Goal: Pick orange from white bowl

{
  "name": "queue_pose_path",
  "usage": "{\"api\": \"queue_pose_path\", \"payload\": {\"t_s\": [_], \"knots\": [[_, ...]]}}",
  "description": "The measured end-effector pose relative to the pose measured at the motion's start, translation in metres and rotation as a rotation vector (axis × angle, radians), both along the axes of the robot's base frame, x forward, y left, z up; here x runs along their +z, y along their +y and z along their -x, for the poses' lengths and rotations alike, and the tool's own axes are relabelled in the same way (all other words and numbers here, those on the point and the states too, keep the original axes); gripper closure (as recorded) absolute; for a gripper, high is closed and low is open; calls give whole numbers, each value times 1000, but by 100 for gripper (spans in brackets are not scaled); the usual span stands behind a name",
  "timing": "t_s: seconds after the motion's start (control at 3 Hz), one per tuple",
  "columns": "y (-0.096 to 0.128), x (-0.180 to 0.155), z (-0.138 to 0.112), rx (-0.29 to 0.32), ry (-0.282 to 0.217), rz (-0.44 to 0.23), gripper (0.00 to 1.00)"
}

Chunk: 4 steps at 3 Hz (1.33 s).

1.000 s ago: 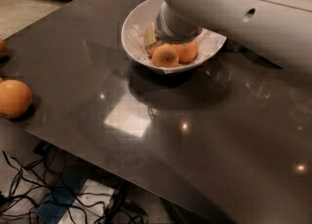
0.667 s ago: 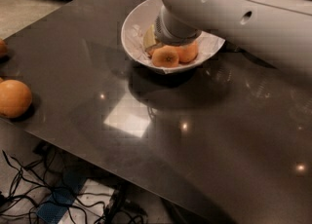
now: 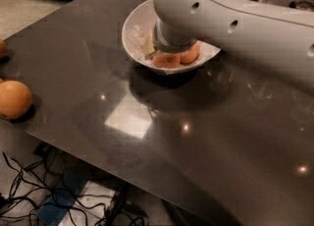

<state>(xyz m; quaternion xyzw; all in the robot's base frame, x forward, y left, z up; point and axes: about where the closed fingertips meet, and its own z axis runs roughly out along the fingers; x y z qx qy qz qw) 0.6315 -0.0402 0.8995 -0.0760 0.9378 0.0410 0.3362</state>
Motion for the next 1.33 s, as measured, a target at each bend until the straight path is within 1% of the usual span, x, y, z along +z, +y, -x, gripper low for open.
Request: {"api": "queue_pose_path", "payload": {"t_s": [0.67, 1.0, 1.33], "knots": [[-3, -22, -14, -47, 23, 41, 33], [-3, -25, -16, -57, 29, 50, 34], [-3, -26, -17, -60, 36, 55, 53]]}}
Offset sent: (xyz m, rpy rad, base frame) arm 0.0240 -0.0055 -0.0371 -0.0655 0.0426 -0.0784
